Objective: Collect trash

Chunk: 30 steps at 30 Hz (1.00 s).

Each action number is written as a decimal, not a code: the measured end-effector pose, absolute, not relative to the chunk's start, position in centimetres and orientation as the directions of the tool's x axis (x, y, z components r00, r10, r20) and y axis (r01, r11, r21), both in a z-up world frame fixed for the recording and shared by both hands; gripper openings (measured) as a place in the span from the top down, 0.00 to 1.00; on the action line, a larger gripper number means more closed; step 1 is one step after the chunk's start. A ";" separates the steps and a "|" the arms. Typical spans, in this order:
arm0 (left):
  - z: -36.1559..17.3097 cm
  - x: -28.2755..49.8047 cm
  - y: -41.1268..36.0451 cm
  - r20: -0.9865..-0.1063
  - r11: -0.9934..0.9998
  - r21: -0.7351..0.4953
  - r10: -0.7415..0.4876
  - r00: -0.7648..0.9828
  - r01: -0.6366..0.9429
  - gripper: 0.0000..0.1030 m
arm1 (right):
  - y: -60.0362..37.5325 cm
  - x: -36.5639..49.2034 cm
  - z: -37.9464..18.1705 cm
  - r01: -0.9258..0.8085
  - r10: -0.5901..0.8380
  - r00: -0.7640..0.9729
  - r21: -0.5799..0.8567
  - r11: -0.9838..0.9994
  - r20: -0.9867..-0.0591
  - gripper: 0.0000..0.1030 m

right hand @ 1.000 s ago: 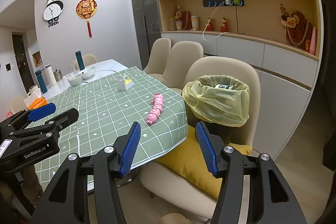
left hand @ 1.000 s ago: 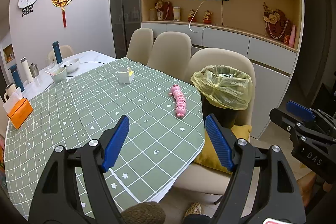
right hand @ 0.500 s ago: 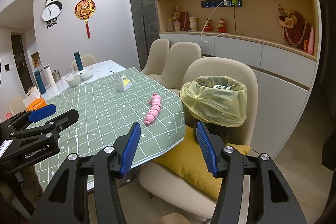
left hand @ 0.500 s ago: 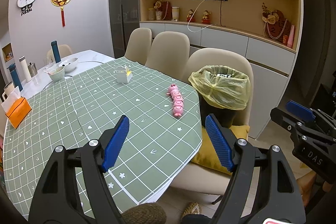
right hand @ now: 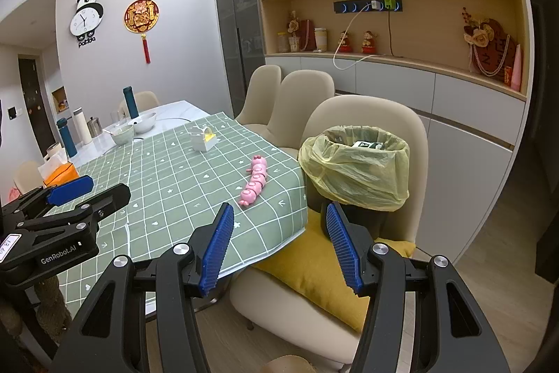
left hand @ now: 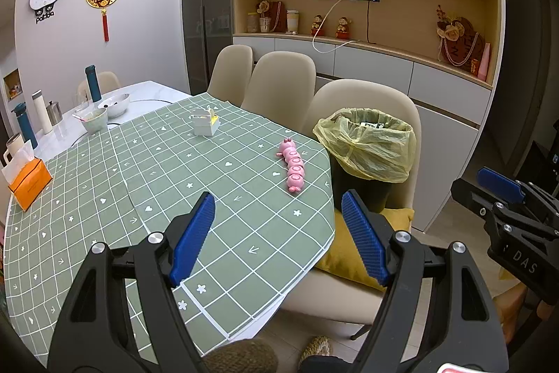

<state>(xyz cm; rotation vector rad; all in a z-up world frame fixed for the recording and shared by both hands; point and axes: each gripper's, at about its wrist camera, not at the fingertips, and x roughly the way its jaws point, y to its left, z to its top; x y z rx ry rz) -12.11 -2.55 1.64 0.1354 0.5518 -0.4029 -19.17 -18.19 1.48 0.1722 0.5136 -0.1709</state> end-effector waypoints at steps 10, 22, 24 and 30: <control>1.5 -12.3 -2.5 -0.536 0.911 0.013 -0.341 0.772 0.412 0.31 | -18.5 -19.3 1.5 0.205 -0.121 0.858 0.118 0.972 -0.499 0.49; 1.4 -12.0 -2.6 -0.540 0.904 0.003 -0.359 0.761 0.428 0.31 | -18.7 -19.7 1.7 0.222 -0.139 0.856 0.111 0.969 -0.498 0.49; 1.4 -11.9 -2.5 -0.541 0.902 0.000 -0.363 0.759 0.431 0.31 | -18.8 -19.7 1.7 0.227 -0.144 0.856 0.110 0.968 -0.497 0.49; 0.9 -11.1 -2.3 -0.557 0.900 -0.022 -0.372 0.742 0.435 0.31 | -18.9 -19.5 1.6 0.238 -0.157 0.848 0.098 0.966 -0.506 0.49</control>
